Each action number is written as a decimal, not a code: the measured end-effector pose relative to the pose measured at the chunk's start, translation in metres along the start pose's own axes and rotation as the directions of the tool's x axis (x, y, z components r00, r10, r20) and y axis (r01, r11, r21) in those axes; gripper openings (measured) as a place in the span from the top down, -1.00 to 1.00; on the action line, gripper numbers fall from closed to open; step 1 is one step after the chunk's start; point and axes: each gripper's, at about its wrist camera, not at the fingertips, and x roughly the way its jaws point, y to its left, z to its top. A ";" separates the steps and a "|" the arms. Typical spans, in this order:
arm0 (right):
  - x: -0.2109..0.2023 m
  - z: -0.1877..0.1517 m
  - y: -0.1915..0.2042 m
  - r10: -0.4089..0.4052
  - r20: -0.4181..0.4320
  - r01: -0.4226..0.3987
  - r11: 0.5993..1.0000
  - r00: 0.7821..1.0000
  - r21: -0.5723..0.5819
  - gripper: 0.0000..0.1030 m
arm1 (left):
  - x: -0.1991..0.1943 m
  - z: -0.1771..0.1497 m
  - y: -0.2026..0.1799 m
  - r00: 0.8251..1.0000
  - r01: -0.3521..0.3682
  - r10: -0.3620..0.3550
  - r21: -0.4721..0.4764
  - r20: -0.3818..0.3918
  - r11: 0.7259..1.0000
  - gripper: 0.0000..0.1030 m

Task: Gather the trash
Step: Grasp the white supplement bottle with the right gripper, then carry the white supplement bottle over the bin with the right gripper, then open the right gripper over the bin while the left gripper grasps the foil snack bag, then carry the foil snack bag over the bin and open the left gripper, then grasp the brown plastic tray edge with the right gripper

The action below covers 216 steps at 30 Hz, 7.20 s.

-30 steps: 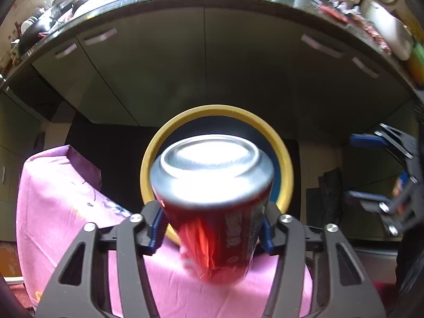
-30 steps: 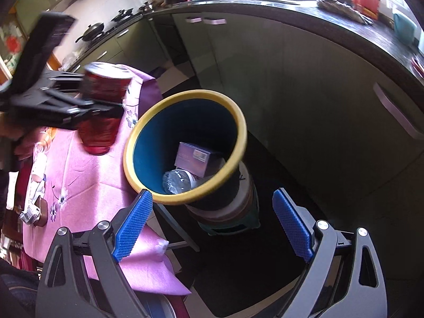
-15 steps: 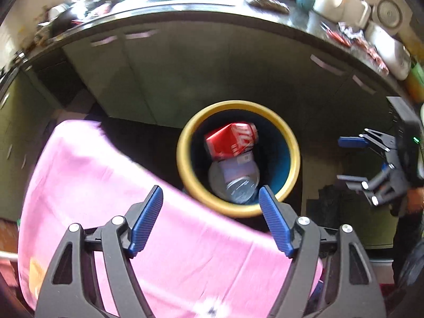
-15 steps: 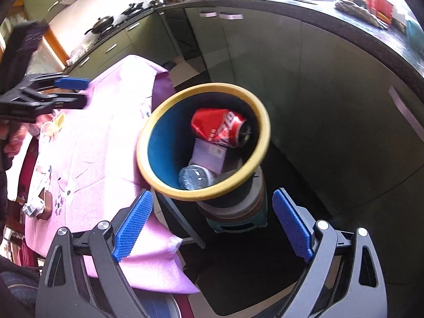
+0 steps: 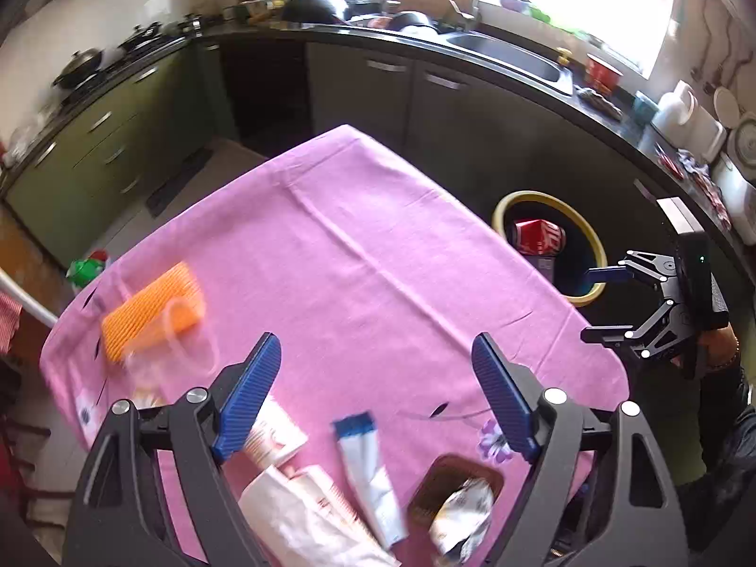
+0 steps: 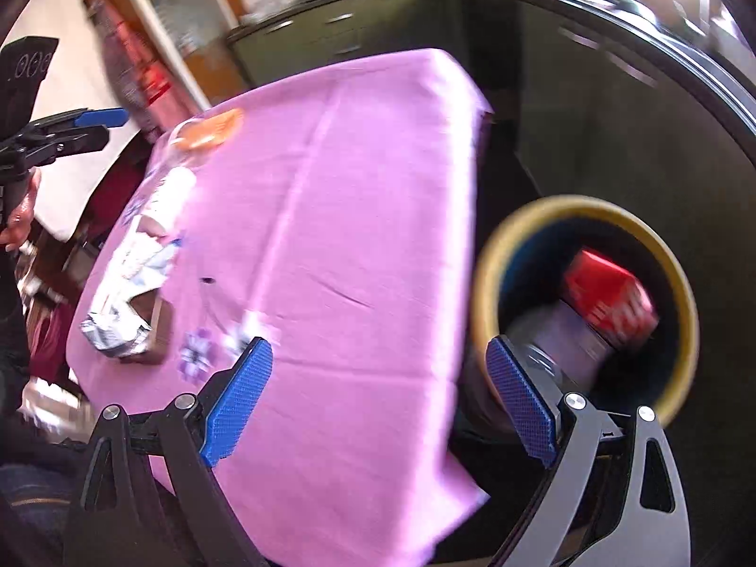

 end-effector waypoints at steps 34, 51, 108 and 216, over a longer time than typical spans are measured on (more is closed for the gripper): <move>0.215 0.156 0.219 0.200 -0.351 -0.228 0.973 0.915 -0.040 -0.17 | -0.093 -0.105 0.095 0.983 -0.151 0.169 -0.205 0.075 0.967 -0.59; 0.168 0.144 0.166 0.313 -0.267 -0.308 0.949 0.912 0.059 0.06 | -0.080 -0.100 0.075 0.989 -0.131 0.140 -0.150 0.052 0.980 -0.59; -0.020 0.002 -0.130 -0.013 -0.023 0.021 0.925 1.000 0.379 -0.40 | 0.023 -0.113 -0.064 0.952 0.228 -0.165 0.237 -0.258 0.944 -0.22; 0.043 0.018 0.095 0.185 -0.017 -0.185 0.980 0.983 -0.072 -0.07 | -0.063 -0.151 0.041 0.990 -0.029 0.063 -0.252 0.127 0.967 -0.59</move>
